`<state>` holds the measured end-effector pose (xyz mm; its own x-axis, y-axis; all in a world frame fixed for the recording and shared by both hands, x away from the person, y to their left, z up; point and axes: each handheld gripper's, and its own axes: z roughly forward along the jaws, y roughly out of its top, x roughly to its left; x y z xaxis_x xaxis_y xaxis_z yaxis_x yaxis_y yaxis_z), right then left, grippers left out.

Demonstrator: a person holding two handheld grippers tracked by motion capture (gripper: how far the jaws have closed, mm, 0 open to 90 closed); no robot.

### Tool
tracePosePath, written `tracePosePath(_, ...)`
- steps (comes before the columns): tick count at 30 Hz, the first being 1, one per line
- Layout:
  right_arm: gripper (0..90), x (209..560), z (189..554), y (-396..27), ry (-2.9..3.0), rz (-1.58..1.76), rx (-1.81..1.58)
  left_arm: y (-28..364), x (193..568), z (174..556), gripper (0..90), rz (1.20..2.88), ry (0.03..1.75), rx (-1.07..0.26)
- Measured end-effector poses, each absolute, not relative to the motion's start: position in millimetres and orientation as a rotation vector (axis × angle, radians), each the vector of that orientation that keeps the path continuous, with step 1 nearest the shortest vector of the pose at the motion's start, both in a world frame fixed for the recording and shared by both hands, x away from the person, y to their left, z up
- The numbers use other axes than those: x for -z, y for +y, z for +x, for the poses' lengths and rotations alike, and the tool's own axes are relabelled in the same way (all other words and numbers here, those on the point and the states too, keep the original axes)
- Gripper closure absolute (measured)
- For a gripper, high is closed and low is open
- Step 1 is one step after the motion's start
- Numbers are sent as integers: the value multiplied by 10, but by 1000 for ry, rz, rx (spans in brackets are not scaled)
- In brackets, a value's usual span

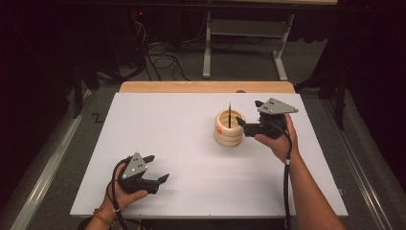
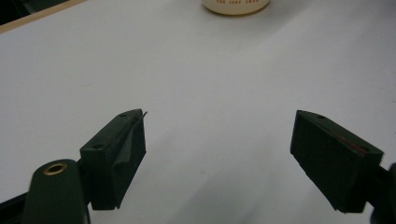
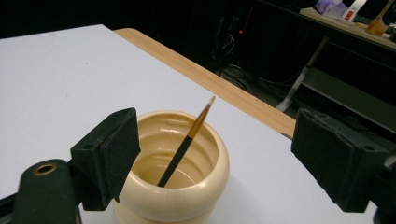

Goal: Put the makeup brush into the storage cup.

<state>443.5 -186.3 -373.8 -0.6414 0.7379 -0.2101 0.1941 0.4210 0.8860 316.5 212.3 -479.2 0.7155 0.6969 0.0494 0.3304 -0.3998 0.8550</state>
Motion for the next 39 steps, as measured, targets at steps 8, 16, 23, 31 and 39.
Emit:
tracePosePath(8,164,3749,4398,-1927,2084,791,-1192,2116,4796,3165,190,2015,781,-508)
tracePosePath(16,164,3746,4346,-1986,2093,773,-1182,2113,4799,3165,192,2020,781,-507)
tracePosePath(23,165,3761,4291,-2058,2083,775,-1198,2107,4802,3164,193,2021,779,-506)
tracePosePath(31,166,3769,4244,-2110,2075,759,-1187,2103,4807,3165,193,2025,777,-504)
tracePosePath(39,166,3799,4194,-2153,2079,756,-1191,2096,4810,3166,194,2031,776,-502)
